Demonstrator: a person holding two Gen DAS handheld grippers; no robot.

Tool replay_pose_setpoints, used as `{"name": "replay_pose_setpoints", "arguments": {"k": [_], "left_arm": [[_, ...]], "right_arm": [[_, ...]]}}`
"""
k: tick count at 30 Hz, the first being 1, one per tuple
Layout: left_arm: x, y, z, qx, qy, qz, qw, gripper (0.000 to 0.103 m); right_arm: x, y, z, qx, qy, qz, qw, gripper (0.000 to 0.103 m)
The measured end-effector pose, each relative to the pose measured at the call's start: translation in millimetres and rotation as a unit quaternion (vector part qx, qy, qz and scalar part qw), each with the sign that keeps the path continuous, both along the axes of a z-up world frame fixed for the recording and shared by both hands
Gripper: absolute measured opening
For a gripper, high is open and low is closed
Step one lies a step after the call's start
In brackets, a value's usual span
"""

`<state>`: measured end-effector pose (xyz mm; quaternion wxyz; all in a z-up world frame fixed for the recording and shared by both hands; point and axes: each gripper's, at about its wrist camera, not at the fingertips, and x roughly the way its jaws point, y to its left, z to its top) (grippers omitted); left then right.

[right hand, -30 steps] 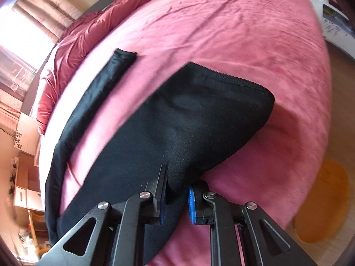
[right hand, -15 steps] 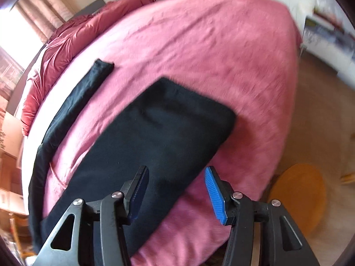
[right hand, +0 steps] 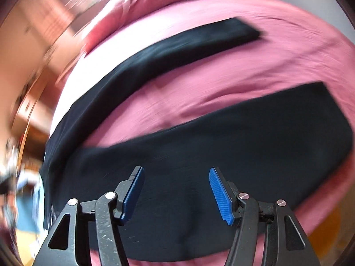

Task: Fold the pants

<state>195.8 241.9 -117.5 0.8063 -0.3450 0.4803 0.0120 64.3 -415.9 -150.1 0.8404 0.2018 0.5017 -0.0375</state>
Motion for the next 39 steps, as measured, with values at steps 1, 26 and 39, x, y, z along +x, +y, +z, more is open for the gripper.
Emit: {"name": "replay_pose_setpoints", "arguments": {"k": [1,26,39], "left_arm": [[16.8,-3.0,-4.8,-0.004,0.006,-0.007,1.0,0.052],[189.8,-53.6,-70.0,0.136,0.067,-0.062,0.9865,0.015],[36.6,-85.3,68.8,0.04,-0.213,-0.167,0.962,0.012]], "right_arm": [[4.9,14.9,-2.7,-0.003,0.005,0.02,1.0,0.065],[50.7,97.9,-60.2,-0.047,0.085,0.101,0.99,0.078],[76.5,63.8,-21.3,0.004,0.024,0.071,0.997,0.066]]}}
